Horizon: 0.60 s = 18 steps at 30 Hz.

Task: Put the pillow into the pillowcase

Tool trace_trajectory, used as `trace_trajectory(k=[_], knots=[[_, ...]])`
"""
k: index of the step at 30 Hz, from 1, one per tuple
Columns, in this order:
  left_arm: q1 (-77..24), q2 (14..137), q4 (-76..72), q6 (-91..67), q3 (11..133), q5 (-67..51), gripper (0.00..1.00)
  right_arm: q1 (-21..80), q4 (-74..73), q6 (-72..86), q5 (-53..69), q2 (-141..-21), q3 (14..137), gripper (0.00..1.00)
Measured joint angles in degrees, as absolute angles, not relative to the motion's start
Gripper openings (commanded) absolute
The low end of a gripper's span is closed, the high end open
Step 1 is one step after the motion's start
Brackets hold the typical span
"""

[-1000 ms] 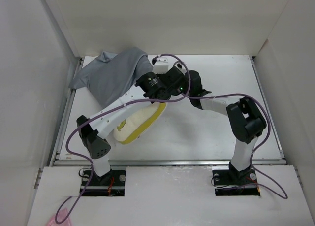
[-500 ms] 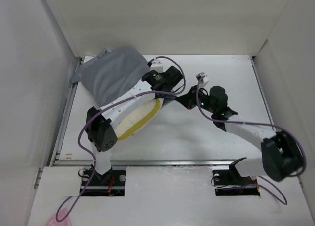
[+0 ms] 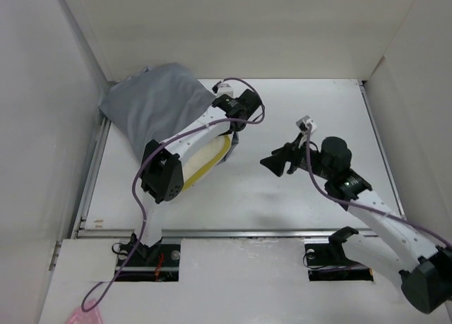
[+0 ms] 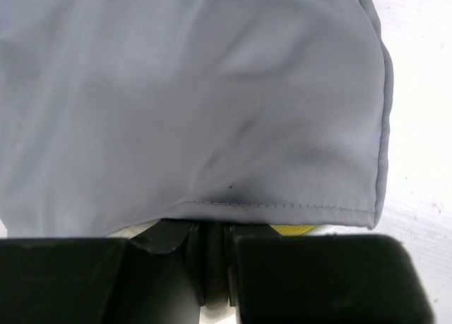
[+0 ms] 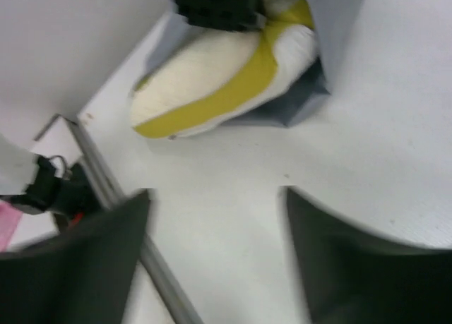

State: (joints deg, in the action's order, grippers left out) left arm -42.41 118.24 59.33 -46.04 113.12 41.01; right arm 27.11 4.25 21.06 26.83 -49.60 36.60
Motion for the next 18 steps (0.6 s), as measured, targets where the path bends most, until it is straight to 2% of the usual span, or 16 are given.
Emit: trace_trajectory(k=[3,10,15,18], knots=[[-43.48,116.90,58.89,-45.98,111.18,41.19,0.00,27.24,4.56,19.40,23.62,-58.06,37.47,1.00],[-45.50,109.25,59.24,-46.13,107.37,40.80,0.00,28.21,10.61,16.21,17.54,-85.93,44.86,1.00],[-45.21,106.06,59.18,-45.95,107.39,40.75,0.00,28.93,18.74,15.18,19.05,-97.17,53.89,1.00],[-45.15,106.00,59.44,-45.80,107.72,40.73,0.00,29.61,24.23,15.27,20.82,-99.31,56.31,1.00]])
